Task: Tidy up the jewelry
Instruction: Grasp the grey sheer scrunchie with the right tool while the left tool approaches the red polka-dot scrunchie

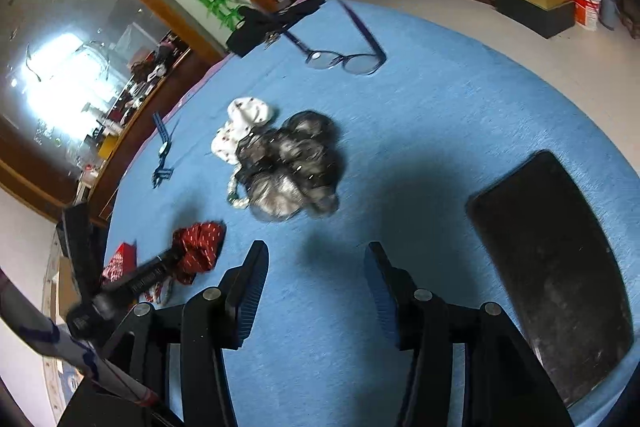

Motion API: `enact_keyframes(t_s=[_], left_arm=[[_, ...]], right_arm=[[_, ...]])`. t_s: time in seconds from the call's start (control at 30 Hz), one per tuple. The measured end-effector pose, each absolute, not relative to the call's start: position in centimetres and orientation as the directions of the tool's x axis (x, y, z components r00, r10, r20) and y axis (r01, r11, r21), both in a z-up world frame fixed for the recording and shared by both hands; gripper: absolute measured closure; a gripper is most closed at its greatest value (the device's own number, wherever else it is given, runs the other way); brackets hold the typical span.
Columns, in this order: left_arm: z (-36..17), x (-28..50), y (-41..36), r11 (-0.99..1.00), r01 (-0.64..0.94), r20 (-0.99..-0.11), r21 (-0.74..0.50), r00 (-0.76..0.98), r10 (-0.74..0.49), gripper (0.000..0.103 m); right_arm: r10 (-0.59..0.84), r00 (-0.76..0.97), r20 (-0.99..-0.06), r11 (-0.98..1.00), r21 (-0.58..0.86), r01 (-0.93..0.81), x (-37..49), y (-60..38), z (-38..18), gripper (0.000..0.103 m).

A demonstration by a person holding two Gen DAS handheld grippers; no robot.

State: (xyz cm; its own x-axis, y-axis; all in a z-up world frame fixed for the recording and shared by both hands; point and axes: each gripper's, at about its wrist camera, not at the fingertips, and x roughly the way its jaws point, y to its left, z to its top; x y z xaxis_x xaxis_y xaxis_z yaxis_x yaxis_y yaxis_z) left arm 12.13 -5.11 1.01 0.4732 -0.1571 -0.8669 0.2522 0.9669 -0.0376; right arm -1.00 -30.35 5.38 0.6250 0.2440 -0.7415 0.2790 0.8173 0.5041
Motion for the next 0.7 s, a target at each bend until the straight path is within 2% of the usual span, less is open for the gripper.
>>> enact_keyframes(t_s=[0.1,0.2,0.5,0.53,0.6,0.63,0.7], left_arm=[[1.2,10.5,-5.2,0.96,0.275,-0.85,-0.047,0.494,-0.183,0.096],[1.5,9.1,-4.7,0.958,0.283,-0.832,-0.054,0.517,-0.2,0.096],[3.1,8.0,-3.5,0.946,0.313,-0.768,-0.084,0.584,-0.262,0.096],[2.9,8.1,-3.6,0.945,0.317,-0.768,-0.075,0.586,-0.258,0.096],[2.6,8.0,-3.7,0.944,0.324,-0.771,-0.069,0.583,-0.257,0.096],[2.6,8.0,-3.7,0.945,0.322,-0.77,-0.061,0.587,-0.25,0.096],[2.7,7.9,-3.6,0.948,0.315,-0.762,-0.049,0.602,-0.239,0.096]], right_arm=[[0.223,0.622,-0.751,0.826,0.484,0.289,0.0,-30.4,5.8,0.046],[0.21,0.614,-0.761,0.84,0.462,0.285,1.7,-29.8,6.2,0.04],[0.127,0.577,-0.807,0.85,0.389,0.356,6.9,-28.4,4.3,0.04],[0.12,0.571,-0.812,0.854,0.378,0.358,7.3,-28.0,3.7,0.043],[0.116,0.556,-0.823,0.868,0.356,0.346,8.1,-27.2,2.6,0.077],[0.1,0.557,-0.824,0.878,0.337,0.34,8.2,-26.9,2.4,0.083],[0.042,0.577,-0.816,0.898,0.283,0.336,7.9,-26.4,2.8,0.089]])
